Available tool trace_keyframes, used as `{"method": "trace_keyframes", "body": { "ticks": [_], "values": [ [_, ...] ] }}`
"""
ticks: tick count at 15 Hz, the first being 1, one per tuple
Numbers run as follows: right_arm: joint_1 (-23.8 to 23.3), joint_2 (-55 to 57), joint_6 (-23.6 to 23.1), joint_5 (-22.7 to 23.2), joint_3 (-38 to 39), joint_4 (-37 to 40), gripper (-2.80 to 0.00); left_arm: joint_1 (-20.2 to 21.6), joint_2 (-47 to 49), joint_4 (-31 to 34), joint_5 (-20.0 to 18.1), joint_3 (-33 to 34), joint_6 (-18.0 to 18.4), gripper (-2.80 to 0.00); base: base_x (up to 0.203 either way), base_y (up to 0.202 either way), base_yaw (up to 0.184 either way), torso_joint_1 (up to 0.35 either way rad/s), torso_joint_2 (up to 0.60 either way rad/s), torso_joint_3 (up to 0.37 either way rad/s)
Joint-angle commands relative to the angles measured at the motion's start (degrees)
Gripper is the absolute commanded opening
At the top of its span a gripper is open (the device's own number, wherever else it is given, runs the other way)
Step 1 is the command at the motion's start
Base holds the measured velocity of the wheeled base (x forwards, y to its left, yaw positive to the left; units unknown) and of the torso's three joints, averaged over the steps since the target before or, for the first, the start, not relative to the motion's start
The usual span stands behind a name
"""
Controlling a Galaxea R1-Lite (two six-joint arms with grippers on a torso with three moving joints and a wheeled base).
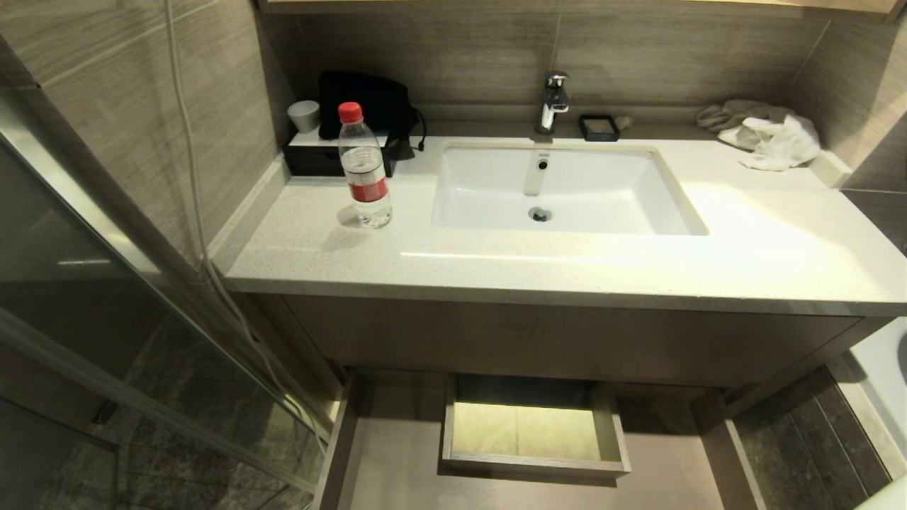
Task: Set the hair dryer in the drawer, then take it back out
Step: Put it into the drawer
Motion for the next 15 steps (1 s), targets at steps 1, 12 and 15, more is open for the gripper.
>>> {"method": "trace_keyframes", "body": {
  "ticks": [1, 12, 15],
  "values": [
    [0.0, 0.2, -0.2, 0.0, 0.0, 0.2, -2.80, 0.0, 0.0, 0.0, 0.0, 0.0, 0.0, -2.80, 0.000, 0.000, 0.000, -0.132, 0.32, 0.178],
    [0.0, -0.4, -0.2, 0.0, 0.6, 0.2, -2.80, 0.0, 0.0, 0.0, 0.0, 0.0, 0.0, -2.80, 0.000, 0.000, 0.000, -0.152, 0.37, 0.220],
    [0.0, -0.4, -0.2, 0.0, 0.9, 0.2, -2.80, 0.0, 0.0, 0.0, 0.0, 0.0, 0.0, -2.80, 0.000, 0.000, 0.000, -0.208, 0.55, 0.331]
  ]
}}
